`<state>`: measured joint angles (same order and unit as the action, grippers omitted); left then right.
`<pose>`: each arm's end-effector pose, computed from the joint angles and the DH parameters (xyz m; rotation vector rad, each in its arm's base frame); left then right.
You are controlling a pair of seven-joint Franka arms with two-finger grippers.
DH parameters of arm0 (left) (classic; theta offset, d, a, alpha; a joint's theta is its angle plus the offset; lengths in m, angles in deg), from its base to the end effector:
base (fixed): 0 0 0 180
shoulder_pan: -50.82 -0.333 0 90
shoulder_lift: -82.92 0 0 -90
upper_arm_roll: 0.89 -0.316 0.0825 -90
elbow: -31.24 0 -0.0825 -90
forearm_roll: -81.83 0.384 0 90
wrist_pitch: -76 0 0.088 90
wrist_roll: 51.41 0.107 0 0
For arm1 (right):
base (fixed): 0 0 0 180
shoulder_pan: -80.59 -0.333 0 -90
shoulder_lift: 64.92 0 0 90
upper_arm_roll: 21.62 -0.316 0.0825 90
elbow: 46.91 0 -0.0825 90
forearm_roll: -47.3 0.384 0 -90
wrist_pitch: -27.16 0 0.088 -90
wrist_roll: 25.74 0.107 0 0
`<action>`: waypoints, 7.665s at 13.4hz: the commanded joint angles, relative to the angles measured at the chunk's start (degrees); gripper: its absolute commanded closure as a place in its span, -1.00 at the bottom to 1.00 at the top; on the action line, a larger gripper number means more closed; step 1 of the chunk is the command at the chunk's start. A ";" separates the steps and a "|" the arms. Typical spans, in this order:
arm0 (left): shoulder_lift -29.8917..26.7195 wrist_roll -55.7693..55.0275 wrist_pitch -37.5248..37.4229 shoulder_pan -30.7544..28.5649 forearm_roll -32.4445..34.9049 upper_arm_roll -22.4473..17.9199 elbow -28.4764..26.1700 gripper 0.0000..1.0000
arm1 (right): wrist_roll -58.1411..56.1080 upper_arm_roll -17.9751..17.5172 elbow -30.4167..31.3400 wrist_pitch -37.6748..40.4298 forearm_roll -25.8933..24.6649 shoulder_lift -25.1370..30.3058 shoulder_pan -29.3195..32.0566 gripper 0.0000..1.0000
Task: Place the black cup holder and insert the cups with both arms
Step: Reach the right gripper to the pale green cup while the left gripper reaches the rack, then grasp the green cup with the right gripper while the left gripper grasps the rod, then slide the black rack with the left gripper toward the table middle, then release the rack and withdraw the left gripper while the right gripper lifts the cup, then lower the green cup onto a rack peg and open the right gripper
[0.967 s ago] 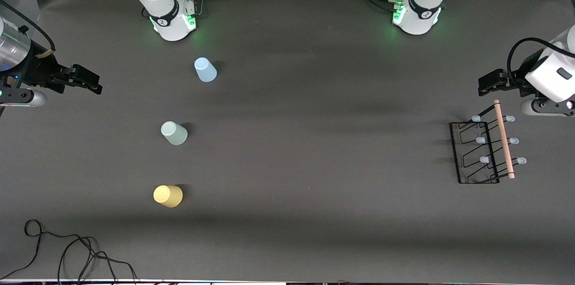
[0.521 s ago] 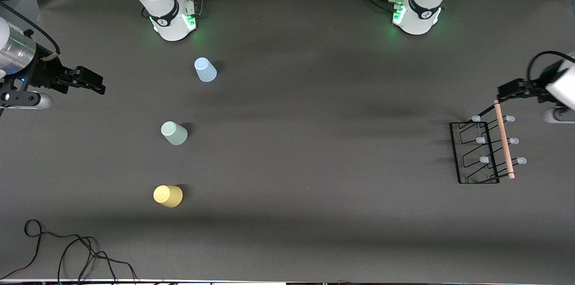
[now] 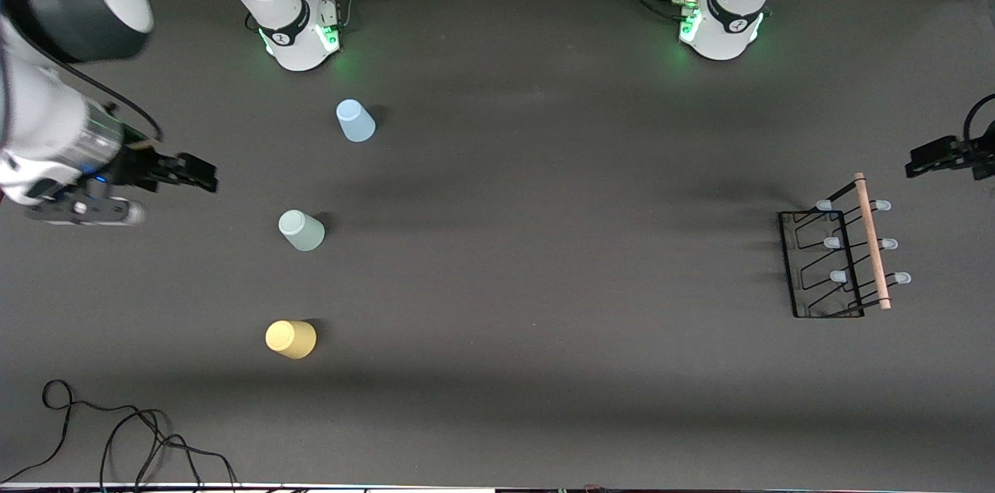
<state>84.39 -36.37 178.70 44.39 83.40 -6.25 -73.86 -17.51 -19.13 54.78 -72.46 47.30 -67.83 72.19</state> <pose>0.5505 0.1168 0.5037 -3.1255 0.0994 0.1131 0.5661 0.0590 0.5132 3.1252 -0.0633 -0.1344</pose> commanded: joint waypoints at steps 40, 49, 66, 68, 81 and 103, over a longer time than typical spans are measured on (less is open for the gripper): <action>9.41 -32.82 -4.88 12.38 -3.59 14.75 13.94 1.00 | 1.00 1.64 24.18 -32.24 -3.96 -13.18 -4.78 0.32; 24.71 -64.41 4.34 40.95 -2.63 15.55 27.40 1.00 | 8.99 0.59 4.84 -10.59 7.73 -13.17 -7.59 0.32; 32.65 -71.11 14.74 46.70 4.41 15.29 26.61 -0.99 | 14.00 0.50 -5.63 1.35 7.82 -11.51 -11.55 0.32; 29.13 -65.69 11.93 41.62 2.49 15.72 24.69 -0.99 | 18.38 0.67 -5.72 2.33 7.73 -10.89 -14.70 0.32; 5.48 -15.40 -11.55 1.09 -7.81 15.29 11.32 -1.00 | 38.00 0.67 -5.01 -6.80 11.86 -16.24 -33.70 0.35; -1.82 -13.45 -13.58 11.09 -1.65 3.33 11.93 -1.00 | 10.56 16.47 -5.54 -12.06 11.51 -18.54 -30.81 -0.99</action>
<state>83.83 -49.77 164.90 54.98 82.07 -2.60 -61.32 2.98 -6.30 49.89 -82.08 57.62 -86.28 40.07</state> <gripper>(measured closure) 0.000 0.000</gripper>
